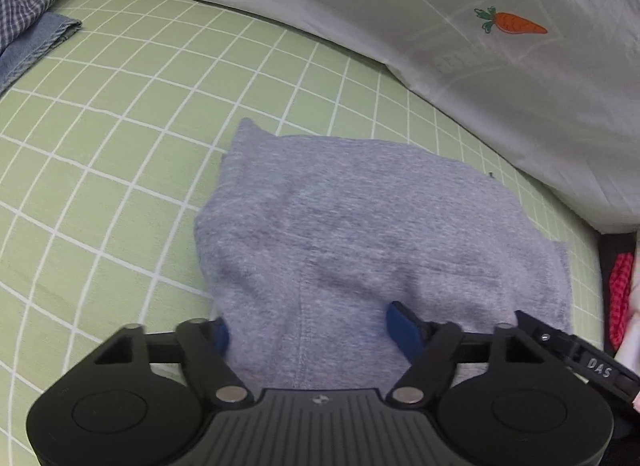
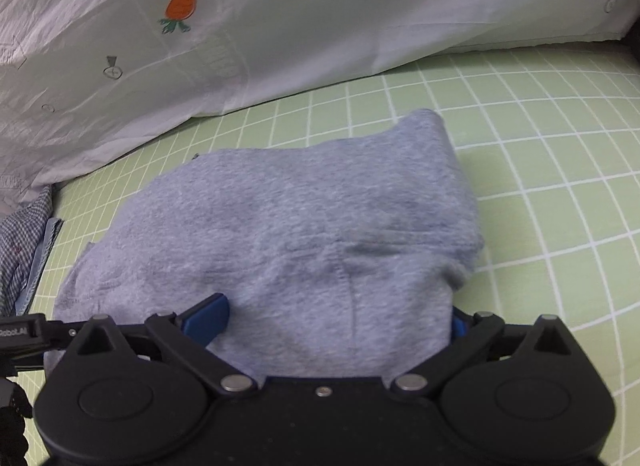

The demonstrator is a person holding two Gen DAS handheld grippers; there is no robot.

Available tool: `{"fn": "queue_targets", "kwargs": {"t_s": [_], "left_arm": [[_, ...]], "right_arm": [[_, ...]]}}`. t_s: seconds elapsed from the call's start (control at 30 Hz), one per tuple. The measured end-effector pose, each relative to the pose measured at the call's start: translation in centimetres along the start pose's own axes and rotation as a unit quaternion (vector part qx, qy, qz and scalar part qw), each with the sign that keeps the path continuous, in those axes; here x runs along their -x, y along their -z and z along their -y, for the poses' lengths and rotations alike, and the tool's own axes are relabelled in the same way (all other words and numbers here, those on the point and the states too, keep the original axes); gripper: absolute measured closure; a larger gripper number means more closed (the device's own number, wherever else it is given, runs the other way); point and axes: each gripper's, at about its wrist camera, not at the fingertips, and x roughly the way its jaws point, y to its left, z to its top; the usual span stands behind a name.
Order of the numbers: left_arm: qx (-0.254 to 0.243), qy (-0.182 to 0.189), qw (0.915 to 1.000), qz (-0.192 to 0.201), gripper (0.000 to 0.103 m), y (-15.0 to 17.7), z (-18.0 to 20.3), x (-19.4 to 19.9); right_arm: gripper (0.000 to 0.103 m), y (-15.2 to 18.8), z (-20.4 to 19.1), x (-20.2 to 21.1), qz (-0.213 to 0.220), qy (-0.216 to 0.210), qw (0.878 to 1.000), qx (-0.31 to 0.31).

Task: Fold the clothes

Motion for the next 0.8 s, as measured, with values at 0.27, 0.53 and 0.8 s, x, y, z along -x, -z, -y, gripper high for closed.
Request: {"fn": "queue_targets", "kwargs": {"t_s": [0.27,0.53,0.8], "left_arm": [[0.021,0.039,0.9989,0.013,0.079,1.8,0.2,3.0],[-0.022,0.112,0.9932,0.021,0.085,7.2,2.2,8.3],[-0.019,0.03,0.9991,0.022,0.069,10.4,0.3,9.6]], "right_arm": [[0.046,0.4,-0.1,2.1,-0.026,-0.093,0.994,-0.054],[0.077,4.7,1.5,10.1,0.033,-0.137,0.978,-0.152],[0.055,7.6,2.2,14.1,0.038,-0.01,0.993,-0.116]]}}
